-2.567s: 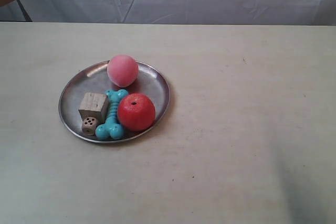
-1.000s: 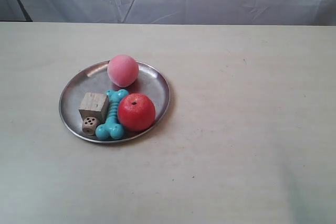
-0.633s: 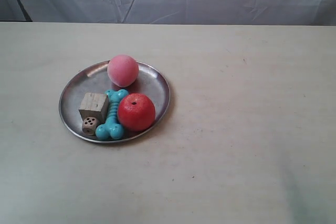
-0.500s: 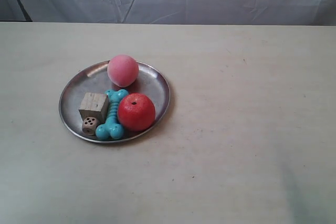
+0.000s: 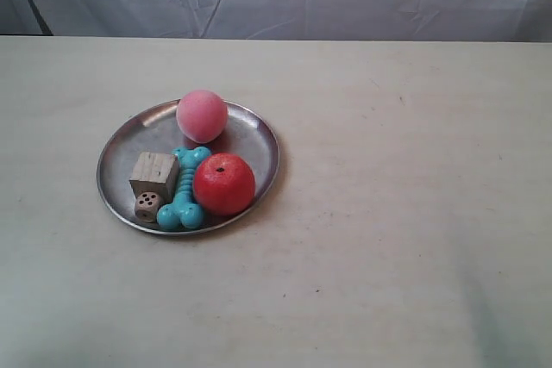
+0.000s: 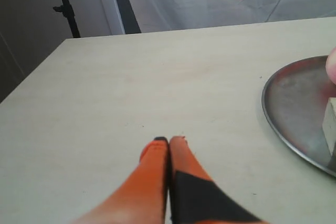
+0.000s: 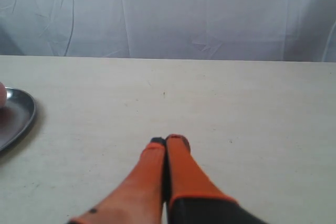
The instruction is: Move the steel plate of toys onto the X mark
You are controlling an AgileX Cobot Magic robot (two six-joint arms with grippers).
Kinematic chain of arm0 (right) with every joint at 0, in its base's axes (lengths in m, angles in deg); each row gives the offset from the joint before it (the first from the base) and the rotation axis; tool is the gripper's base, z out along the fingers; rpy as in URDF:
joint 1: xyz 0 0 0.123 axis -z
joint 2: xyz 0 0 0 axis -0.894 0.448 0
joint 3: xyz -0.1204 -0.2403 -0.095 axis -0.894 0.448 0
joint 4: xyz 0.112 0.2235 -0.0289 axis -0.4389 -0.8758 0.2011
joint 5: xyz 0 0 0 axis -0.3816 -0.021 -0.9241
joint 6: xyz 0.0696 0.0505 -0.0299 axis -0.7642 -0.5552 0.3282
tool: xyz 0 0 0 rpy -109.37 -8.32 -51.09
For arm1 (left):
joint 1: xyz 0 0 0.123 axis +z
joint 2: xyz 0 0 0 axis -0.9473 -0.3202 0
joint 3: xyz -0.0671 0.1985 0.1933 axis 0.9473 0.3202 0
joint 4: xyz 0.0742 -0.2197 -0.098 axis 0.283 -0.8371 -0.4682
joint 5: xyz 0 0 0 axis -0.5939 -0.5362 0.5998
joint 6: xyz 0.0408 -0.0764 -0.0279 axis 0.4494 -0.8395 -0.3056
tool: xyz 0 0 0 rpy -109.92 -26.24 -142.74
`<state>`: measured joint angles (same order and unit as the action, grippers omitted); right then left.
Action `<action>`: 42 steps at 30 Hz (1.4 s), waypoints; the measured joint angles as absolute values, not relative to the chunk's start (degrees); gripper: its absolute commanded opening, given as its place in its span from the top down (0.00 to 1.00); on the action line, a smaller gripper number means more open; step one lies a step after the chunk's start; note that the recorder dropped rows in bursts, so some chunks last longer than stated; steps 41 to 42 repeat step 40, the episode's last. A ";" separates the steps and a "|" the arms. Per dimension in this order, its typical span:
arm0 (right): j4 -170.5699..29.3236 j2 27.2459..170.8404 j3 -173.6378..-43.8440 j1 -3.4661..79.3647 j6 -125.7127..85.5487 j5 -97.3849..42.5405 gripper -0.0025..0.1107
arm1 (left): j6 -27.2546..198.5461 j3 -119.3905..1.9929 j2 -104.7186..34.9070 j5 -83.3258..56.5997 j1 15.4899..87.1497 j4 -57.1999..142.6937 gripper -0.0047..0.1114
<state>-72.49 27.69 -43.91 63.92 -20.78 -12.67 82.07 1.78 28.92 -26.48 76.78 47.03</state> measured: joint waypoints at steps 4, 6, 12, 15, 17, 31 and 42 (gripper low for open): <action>-72.49 27.69 -43.91 63.92 -20.78 -12.67 0.98 | 82.07 1.78 31.15 -26.56 76.78 47.44 0.96; -72.49 27.69 -43.91 63.92 -20.78 -12.67 0.98 | 82.07 1.78 31.79 -26.56 76.78 47.55 0.96; -72.49 27.69 -43.91 63.92 -20.78 -12.67 0.98 | 82.07 1.78 32.16 -26.56 76.78 47.53 0.96; -72.49 27.69 -43.91 63.92 -20.78 -12.67 0.98 | 82.07 1.78 32.16 -26.56 76.78 47.53 0.96; -72.49 27.69 -43.91 63.92 -20.78 -12.67 0.98 | 82.07 1.78 32.16 -26.56 76.78 47.53 0.96; -72.49 27.69 -43.91 63.92 -20.78 -12.67 0.98 | 82.07 1.78 32.16 -26.56 76.78 47.53 0.96; -72.61 27.69 -43.91 63.92 -20.78 -12.67 0.98 | 82.07 1.78 32.16 -26.56 76.78 47.53 0.96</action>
